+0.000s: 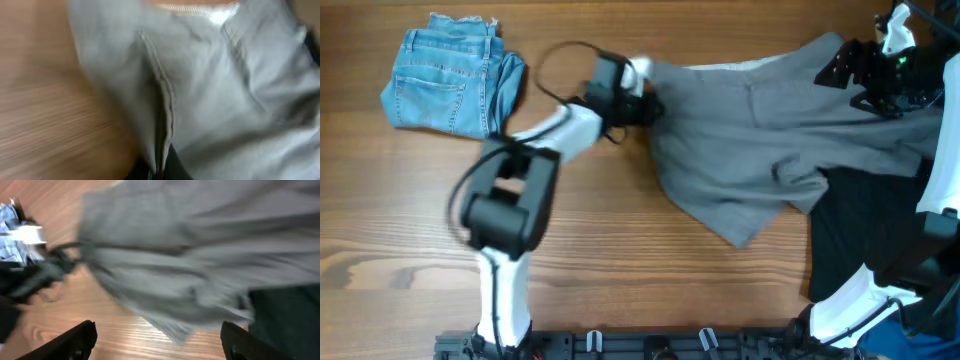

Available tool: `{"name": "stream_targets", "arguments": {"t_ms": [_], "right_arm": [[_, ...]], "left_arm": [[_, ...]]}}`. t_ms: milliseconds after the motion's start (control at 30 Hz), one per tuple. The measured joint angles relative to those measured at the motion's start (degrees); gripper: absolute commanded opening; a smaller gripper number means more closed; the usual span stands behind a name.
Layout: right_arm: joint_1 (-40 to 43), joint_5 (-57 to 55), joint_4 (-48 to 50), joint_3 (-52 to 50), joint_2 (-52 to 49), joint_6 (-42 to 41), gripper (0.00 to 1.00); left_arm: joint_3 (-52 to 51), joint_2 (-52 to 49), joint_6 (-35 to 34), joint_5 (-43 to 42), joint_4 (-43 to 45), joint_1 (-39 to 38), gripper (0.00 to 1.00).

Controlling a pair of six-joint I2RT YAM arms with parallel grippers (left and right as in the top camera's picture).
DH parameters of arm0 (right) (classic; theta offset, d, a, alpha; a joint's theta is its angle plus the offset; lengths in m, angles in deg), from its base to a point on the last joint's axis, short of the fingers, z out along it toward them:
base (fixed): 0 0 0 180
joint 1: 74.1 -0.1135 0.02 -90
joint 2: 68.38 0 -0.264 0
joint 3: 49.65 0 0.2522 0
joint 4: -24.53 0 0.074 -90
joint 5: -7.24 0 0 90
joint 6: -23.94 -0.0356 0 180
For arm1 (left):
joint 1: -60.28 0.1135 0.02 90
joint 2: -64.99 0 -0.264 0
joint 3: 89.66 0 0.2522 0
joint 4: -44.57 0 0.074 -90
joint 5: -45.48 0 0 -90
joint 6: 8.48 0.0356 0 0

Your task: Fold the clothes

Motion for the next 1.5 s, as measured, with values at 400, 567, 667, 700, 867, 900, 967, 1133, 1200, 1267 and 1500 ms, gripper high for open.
{"name": "stream_targets", "arguments": {"t_ms": [400,567,667,700,867,900,967,1133,1200,1267,1500], "right_arm": [[-16.17,-5.18,13.44,-17.35,-0.17,-2.45,0.64],[-30.67,-2.54,36.28,-38.62,-0.74,-3.76,0.95],[-36.20,0.26,48.54,-46.75,-0.76,-4.59,1.00],[-37.88,0.68,54.01,-48.94,-0.76,-4.61,1.00],[-43.30,1.25,67.98,-53.81,-0.76,-4.79,0.04],[-42.99,1.29,65.64,-53.48,-0.76,-4.85,0.05],[-39.30,0.39,53.59,-51.71,0.81,-4.72,0.04],[-21.27,-19.26,28.00,-33.64,10.56,-2.99,0.94],[-14.69,-19.04,25.59,-31.56,11.96,-1.22,0.96],[-11.93,-16.41,22.62,-31.67,12.00,-0.42,0.96],[-12.63,-10.86,16.96,-34.29,12.00,-2.91,0.87]], "left_arm": [[0.59,24.55,13.60,13.51,-32.68,20.61,0.73],[0.61,24.57,15.67,13.29,-34.05,20.50,0.61],[0.59,24.57,16.17,13.07,-38.69,20.46,0.62],[0.59,24.59,16.87,13.07,-40.35,20.46,0.63],[0.59,24.65,19.12,13.05,-42.03,20.46,0.66],[0.59,24.65,19.17,13.09,-42.07,20.46,0.67],[0.59,24.65,19.28,13.07,-42.14,20.46,0.70],[0.55,24.65,19.41,13.07,-42.23,20.46,0.77],[0.55,24.65,19.54,13.05,-42.99,20.46,0.78],[0.55,24.65,19.56,13.07,-45.55,20.46,0.78],[-2.03,24.61,19.61,16.39,-55.32,20.46,0.78]]}}
